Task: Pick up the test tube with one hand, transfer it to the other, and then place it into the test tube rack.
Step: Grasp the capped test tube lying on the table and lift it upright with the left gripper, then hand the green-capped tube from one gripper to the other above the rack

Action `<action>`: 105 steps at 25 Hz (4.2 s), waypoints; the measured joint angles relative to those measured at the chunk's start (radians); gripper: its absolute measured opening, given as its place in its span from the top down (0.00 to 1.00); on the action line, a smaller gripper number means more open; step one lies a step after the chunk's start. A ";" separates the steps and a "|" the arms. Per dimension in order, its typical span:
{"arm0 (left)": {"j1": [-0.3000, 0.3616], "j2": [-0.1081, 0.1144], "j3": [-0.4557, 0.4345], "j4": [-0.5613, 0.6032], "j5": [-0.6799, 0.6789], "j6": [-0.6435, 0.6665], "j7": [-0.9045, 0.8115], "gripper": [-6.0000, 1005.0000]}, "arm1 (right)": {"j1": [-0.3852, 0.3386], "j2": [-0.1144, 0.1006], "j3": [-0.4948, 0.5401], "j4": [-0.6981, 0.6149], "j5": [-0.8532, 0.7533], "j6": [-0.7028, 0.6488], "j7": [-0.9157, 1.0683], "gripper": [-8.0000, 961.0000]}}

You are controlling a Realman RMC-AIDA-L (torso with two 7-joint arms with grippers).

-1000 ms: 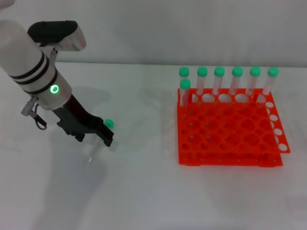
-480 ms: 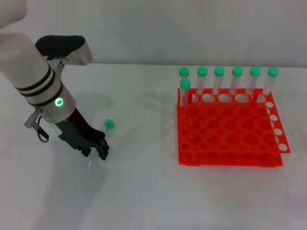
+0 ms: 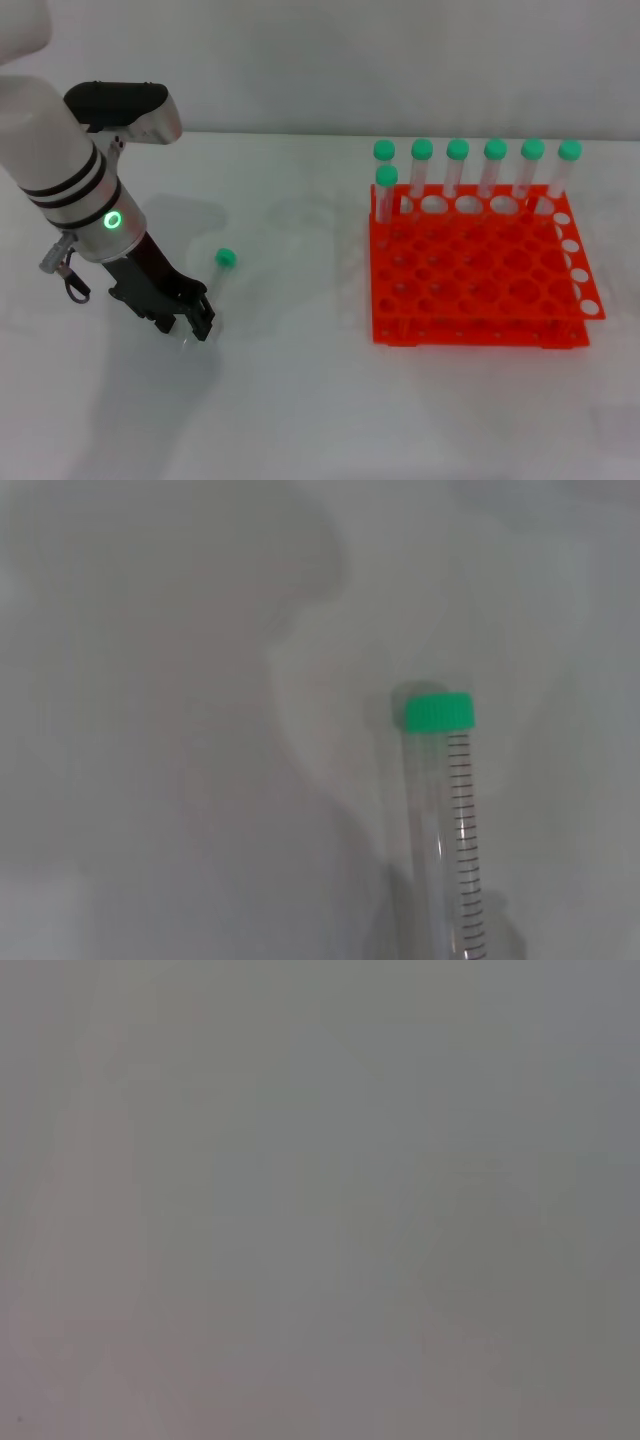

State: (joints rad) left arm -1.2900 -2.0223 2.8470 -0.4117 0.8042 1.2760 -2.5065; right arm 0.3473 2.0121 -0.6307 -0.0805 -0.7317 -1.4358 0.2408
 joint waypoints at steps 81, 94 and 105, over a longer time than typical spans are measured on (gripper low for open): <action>0.056 -0.052 0.002 -0.337 -0.796 0.533 1.170 0.81 | 0.096 -0.088 -0.676 -0.295 -0.243 -0.099 0.802 0.26; -0.038 -0.056 0.002 -0.159 -0.657 0.372 1.106 0.81 | 0.124 -0.047 -0.685 -0.295 -0.272 -0.080 0.863 0.26; -0.047 -0.056 0.002 -0.069 -0.630 0.310 1.112 0.81 | 0.141 -0.036 -0.691 -0.295 -0.273 -0.065 0.875 0.26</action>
State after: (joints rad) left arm -1.3373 -2.0786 2.8486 -0.4807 0.1737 1.5856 -1.3948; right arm 0.4882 1.9757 -1.3212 -0.3757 -1.0049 -1.5008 1.1159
